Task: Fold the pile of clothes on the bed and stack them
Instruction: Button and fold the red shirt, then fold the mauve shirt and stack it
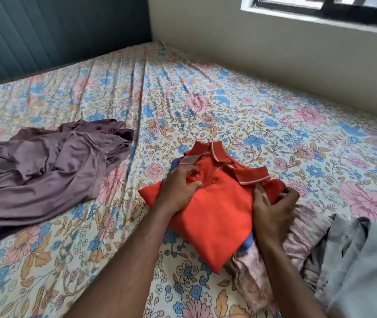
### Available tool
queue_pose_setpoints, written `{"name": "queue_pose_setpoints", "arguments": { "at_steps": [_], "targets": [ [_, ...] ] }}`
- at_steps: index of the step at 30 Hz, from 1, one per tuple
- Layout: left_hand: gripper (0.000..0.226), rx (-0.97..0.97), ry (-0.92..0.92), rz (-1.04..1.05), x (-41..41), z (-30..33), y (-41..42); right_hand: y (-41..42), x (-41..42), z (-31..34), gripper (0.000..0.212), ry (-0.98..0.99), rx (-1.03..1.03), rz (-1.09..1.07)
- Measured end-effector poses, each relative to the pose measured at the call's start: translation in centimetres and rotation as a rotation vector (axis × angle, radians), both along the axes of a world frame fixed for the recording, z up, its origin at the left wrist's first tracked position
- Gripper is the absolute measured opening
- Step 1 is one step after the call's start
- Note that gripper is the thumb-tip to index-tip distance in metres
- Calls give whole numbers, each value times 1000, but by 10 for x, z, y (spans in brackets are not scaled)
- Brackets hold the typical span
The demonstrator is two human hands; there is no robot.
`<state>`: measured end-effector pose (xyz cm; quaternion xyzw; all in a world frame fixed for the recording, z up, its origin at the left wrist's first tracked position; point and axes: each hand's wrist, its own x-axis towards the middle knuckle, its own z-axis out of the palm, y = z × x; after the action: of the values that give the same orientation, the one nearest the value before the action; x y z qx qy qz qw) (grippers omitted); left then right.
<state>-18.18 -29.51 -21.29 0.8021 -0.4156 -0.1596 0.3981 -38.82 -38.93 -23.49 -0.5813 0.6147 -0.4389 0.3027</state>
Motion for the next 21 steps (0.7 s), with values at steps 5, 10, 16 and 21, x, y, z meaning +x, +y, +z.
{"name": "queue_pose_setpoints", "arguments": {
  "at_steps": [5,10,16,21],
  "targets": [
    [26,-67,65,34,9,13,52,14,7,32,41,275,-394,103],
    [9,-82,67,290,57,12,126,64,87,78,23,167,-402,632],
    [17,-62,85,583,106,15,227,184,241,46,19,217,-207,1286],
    [14,-10,42,668,110,20,293,242,308,8,51,566,-356,1552]
  ]
}}
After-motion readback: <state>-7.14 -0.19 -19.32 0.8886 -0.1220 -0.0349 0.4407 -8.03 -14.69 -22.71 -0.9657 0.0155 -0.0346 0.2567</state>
